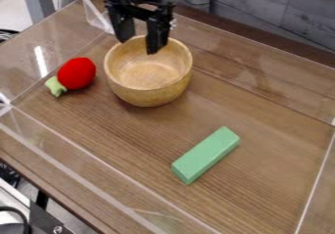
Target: Move the red fruit to the left
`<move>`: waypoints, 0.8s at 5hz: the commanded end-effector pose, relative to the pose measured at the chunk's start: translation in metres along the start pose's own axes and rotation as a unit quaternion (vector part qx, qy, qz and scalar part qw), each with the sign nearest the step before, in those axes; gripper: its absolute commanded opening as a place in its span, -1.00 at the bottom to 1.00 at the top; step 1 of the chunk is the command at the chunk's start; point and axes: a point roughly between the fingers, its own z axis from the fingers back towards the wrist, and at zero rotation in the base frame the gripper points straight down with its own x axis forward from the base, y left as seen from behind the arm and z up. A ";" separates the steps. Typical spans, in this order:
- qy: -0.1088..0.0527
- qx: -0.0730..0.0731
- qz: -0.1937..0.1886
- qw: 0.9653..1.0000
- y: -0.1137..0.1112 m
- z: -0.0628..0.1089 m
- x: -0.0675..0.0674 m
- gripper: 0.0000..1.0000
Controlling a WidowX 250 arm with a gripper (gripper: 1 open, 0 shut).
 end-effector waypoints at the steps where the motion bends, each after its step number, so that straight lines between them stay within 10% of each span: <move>1: -0.033 0.019 0.006 0.999 -0.002 0.017 0.011 1.00; 4: -0.045 0.036 -0.027 0.998 -0.020 0.000 0.021 1.00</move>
